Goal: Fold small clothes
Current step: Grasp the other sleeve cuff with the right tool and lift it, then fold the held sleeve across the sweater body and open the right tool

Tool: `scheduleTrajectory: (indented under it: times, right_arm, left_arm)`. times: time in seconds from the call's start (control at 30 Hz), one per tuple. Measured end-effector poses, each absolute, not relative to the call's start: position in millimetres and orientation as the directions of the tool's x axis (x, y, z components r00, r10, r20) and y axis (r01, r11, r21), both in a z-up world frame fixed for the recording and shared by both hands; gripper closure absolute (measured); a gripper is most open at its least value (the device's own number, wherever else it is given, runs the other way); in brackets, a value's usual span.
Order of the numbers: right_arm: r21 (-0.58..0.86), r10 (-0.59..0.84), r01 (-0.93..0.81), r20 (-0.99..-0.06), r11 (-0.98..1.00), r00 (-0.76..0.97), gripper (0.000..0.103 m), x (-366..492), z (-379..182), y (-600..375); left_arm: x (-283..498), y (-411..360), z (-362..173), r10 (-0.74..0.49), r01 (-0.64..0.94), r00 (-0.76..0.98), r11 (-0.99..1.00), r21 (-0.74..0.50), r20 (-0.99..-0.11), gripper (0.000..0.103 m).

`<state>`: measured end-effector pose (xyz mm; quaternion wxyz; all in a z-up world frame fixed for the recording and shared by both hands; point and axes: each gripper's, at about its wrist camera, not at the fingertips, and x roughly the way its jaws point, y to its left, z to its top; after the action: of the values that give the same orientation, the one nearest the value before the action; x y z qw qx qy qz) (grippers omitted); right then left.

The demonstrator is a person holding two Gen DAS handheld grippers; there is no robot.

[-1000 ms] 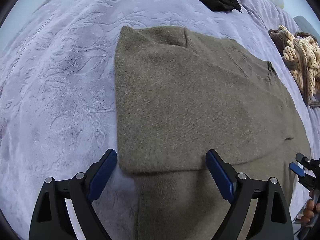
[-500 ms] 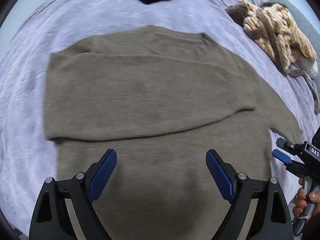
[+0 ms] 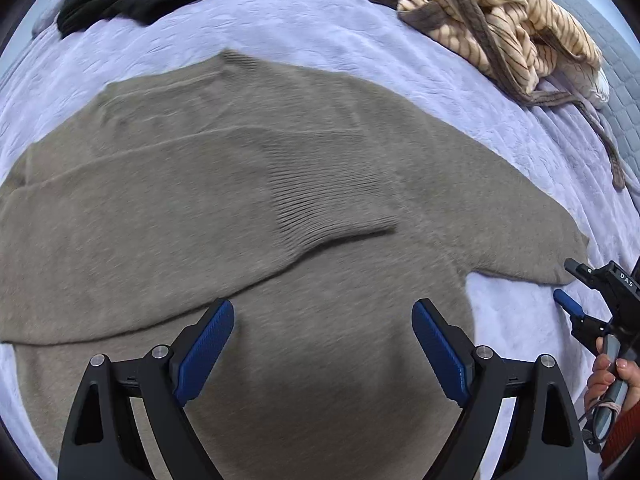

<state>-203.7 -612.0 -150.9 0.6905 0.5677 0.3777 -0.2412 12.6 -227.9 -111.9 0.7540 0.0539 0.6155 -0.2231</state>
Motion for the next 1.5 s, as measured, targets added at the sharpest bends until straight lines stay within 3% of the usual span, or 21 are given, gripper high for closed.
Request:
scheduleTrajectory:
  times: [0.23,0.33,0.37,0.4,0.5,0.7,0.93,1.07,1.2,1.37,1.5]
  right_arm:
    - [0.699,0.038,0.712,-0.715,0.066,0.699,0.045,-220,-174,-654]
    - [0.777,0.033,0.628,-0.627,-0.041,0.778,0.045,-227,-182,-664]
    - [0.804,0.034,0.59,-0.589,-0.074,0.807,0.057,-227,-183,-668]
    - [0.828,0.039,0.55,-0.549,-0.108,0.835,0.077,-228,-185,-670]
    - [0.869,0.051,0.478,-0.476,-0.125,0.878,0.095,-225,-180,-674]
    - [0.95,0.118,0.295,-0.283,-0.103,0.952,0.096,-193,-153,-666]
    - [0.981,0.288,0.186,-0.194,0.054,0.938,0.096,-111,-97,-628]
    - [0.969,0.423,0.128,-0.208,0.21,0.882,0.096,-52,-64,-578]
    - [0.916,0.571,0.04,-0.282,0.399,0.771,0.096,12,-37,-496]
    - [0.809,0.709,-0.108,-0.432,0.578,0.557,0.096,65,-41,-362]
    - [0.7,0.702,-0.156,-0.621,0.697,0.349,0.094,83,-86,-269]
  left_arm:
    - [14,-284,-118,-0.285,0.433,0.151,0.88,-0.196,-0.947,0.012]
    - [18,-305,-115,-0.295,0.445,0.19,0.876,-0.185,-0.937,0.012]
    - [19,-312,-114,-0.295,0.452,0.208,0.874,-0.176,-0.933,0.012]
    - [20,-318,-113,-0.294,0.458,0.222,0.873,-0.167,-0.93,0.012]
    - [22,-338,-118,-0.284,0.474,0.251,0.87,-0.138,-0.925,0.012]
    - [4,-370,-156,-0.166,0.613,0.238,0.79,0.015,-0.957,0.012]
    - [21,-313,-117,-0.327,0.562,0.183,0.808,-0.174,-0.927,0.012]
    - [28,-257,-92,-0.353,0.528,0.247,0.83,-0.18,-0.902,0.012]
    - [32,-192,-84,-0.321,0.457,0.286,0.874,-0.166,-0.903,0.012]
    - [43,-97,-82,-0.244,0.323,0.326,0.937,-0.135,-0.913,0.012]
    - [46,-38,-96,-0.162,0.218,0.328,0.972,-0.093,-0.931,0.012]
